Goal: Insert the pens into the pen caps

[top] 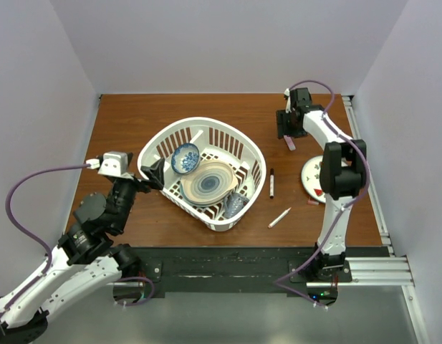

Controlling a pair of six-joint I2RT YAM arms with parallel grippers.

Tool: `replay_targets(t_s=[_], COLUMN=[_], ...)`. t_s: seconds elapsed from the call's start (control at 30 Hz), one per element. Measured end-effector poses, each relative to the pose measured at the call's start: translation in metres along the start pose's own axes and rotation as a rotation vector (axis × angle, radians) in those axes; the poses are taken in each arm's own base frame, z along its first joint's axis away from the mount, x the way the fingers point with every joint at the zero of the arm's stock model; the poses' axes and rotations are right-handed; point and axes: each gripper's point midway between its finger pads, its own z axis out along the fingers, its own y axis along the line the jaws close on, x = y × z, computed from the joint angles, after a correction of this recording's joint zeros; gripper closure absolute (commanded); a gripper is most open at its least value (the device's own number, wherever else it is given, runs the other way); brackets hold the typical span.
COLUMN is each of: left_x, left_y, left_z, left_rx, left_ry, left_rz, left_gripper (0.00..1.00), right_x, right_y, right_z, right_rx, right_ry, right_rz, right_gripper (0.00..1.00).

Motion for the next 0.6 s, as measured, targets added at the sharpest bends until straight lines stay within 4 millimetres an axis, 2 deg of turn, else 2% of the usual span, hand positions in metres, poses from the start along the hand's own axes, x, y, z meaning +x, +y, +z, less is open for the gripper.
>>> replay_targets(t_s=[0.07,0.23,0.37,0.6], left_x=[0.000,-0.001,-0.001,-0.004], left_y=[0.001,0.002,0.001,-0.001], left_z=[-0.001,-0.001,-0.001,-0.002], left_rx=[0.000,0.000,0.004,0.022], left_ry=[-0.002,-0.005,-0.007,-0.015], left_rz=[-0.001,0.011,0.018,0.014], left_gripper=[0.00,0.03,0.04,0.06], right_x=[0.005,0.011,0.012,0.011], right_y=[-0.007,-0.021,-0.028,-0.029], right_z=[0.016,0.036,0.037,0.038], right_rx=[0.012,0.034,0.038,0.029], right_ry=[0.036,0.091,0.099,0.097], right_rz=[-0.025,-0.072,-0.094,-0.107], right_gripper=[0.36,0.38,0.44,0.50])
